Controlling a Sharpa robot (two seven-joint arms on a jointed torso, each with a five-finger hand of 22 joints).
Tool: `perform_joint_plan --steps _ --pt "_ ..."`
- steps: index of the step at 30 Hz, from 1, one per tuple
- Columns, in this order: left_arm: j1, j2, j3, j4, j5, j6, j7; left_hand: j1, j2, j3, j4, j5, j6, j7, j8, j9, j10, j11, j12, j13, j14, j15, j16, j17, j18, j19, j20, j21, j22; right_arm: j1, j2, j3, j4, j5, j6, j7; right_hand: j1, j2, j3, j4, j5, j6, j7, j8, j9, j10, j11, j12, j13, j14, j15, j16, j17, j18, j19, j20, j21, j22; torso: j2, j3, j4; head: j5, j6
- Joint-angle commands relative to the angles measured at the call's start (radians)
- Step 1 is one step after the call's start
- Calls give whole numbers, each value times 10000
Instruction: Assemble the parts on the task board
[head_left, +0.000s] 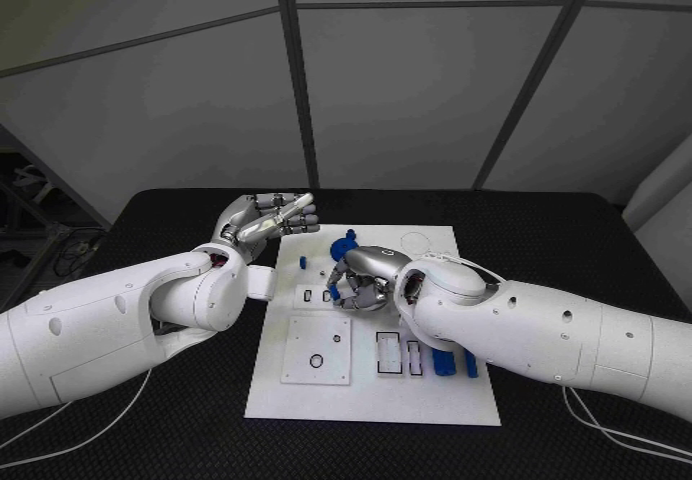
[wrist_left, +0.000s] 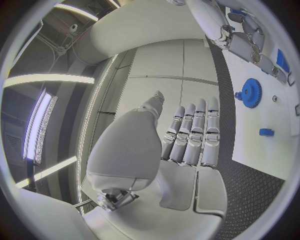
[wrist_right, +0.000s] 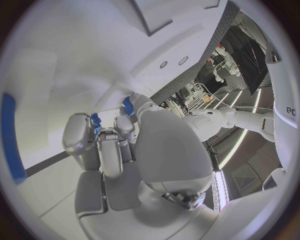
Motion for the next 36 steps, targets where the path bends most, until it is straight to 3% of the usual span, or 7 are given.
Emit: perform_joint_plan --steps 1,13,20,26,30,33,36 --pt "15 9 9 5 -123 157 12 11 100 -7 -48 -30 61 -1 -60 -12 53 0 -40 -1 1 46 -40 -10 -203 -23 23 -35 -12 -25 -14 -35 -6 -71 77 -121 -84 -101 -27 25 -76 -136 -9 -83 12 -109 27 -53 -15 1054 82 42 2612 -60 -37 37 -58 -17 1 0 -9 9 -7" --pt "15 -19 8 -91 -604 246 -277 -62 105 -65 -65 -32 189 -36 -51 6 230 -66 -10 22 277 -26 47 41 -171 106 -7 25 6 -28 -335 -32 422 293 -1285 627 -281 -389 -725 303 -81 -1083 207 -287 -16 -505 229 -183 -319 970 255 -103 2306 -100 80 196 51 189 -17 13 -8 13 -10" --pt "15 -89 8 -301 -1862 573 -1264 -438 110 -333 27 -20 985 -412 219 88 1774 -564 573 247 1968 -598 898 509 -124 1195 -458 696 307 -15 -971 -19 1086 1765 -1628 2146 -2 -221 -815 317 -30 -1035 193 -97 42 -566 226 -149 -344 873 267 -265 1978 -43 -112 232 -91 -54 -58 8 -28 2 49" --pt "17 -195 10 -519 -3722 1590 -3072 -785 52 -628 168 -32 1835 -1024 591 284 3329 -1246 1257 681 4005 -1357 2305 1476 -142 2745 -1223 1844 895 210 -1872 73 1835 3433 -1330 2988 409 -126 -755 7 -4 -334 34 407 158 -880 97 -333 -623 761 170 -435 1654 13 -324 162 -241 -300 -195 28 -40 20 34" --pt "33 -239 11 -619 -4739 2317 -4269 -1222 64 -929 411 -13 2001 -1206 689 408 3902 -1422 1759 1092 3984 -1523 2574 1876 -170 3677 -1496 2726 1388 438 -2505 208 2068 4454 -1110 3048 422 -20 -721 -28 -17 19 -58 615 185 -1340 3 -847 -1291 567 93 -735 1105 136 -760 101 -602 -889 -311 34 -57 51 -34" --pt "129 -225 13 -706 -5661 2937 -5643 -1495 226 -1210 633 -1 2041 -1344 825 631 3921 -1579 2629 2009 4024 -1726 3027 2562 -752 5073 -1789 6821 5896 607 -3033 393 1995 5374 -835 2929 333 153 -381 172 116 856 -468 747 160 -2177 -521 -4034 -4457 -233 -296 -2100 -745 726 -2893 -263 -2674 -3842 -406 35 -75 65 -113" --pt "243 -159 12 -767 -6324 3398 -6580 -1566 382 -1396 742 -54 2051 -1364 961 853 3549 -1662 3394 2942 3829 -1706 3245 3118 -913 4956 -1914 8160 7418 681 -3323 457 1887 6050 -761 2911 402 40 -87 251 61 1101 -568 621 92 -1741 -477 -5660 -5656 -1118 -317 -4026 -2934 913 -3866 -282 -4055 -5433 -481 37 -70 75 -167"
